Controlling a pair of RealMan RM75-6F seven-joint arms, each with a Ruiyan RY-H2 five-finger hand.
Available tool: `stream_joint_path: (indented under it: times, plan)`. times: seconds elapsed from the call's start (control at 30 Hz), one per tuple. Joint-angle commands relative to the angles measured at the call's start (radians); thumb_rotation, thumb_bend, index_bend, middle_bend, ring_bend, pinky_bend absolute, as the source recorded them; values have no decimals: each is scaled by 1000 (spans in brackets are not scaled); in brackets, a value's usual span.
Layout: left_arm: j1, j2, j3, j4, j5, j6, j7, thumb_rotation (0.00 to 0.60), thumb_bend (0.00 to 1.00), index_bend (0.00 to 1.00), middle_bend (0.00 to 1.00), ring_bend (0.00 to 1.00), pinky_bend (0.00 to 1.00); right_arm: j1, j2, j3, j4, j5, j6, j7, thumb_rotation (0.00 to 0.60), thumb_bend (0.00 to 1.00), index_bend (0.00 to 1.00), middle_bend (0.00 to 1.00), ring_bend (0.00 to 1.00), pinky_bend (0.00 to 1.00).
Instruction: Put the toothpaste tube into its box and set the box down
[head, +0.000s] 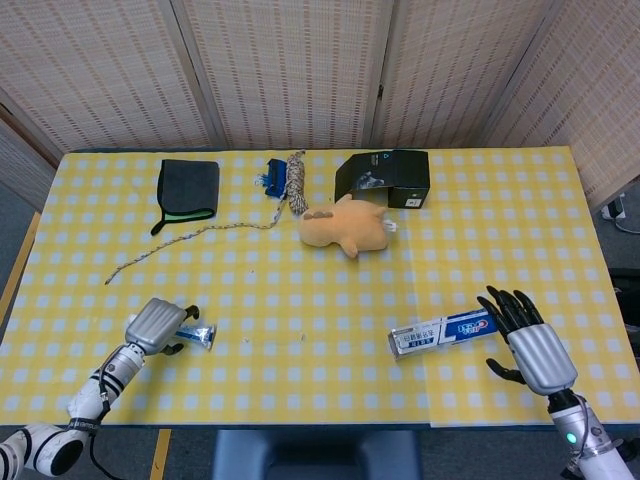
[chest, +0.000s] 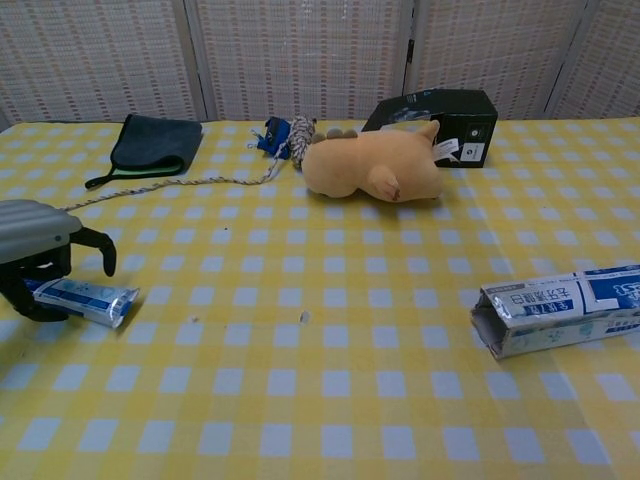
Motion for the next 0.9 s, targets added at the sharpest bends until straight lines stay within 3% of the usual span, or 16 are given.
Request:
stream_joint_path:
  times: [0.03, 0.33, 0.83, 0.9]
  plan:
    - [-4, -4, 3, 3, -14, -7, 9, 600, 251, 379, 1000, 1000, 1000, 1, -1, 0, 1, 1, -2, -1, 600, 231, 0, 0, 0, 0]
    - [-13, -28, 7, 25, -36, -11, 8, 600, 252, 387, 1000, 1000, 1000, 5, -4, 0, 4, 8, -13, -3, 600, 231, 0, 0, 0, 0]
    - [-31, -37, 14, 26, -82, -26, 61, 600, 256, 511, 1000, 1000, 1000, 7, -7, -2, 4, 11, -18, -10, 600, 231, 0, 0, 0, 0]
    - [-33, -36, 18, 26, -80, -28, 58, 600, 352, 566, 1000, 1000, 1000, 7, -6, -2, 4, 11, -18, -11, 600, 232, 0, 0, 0, 0]
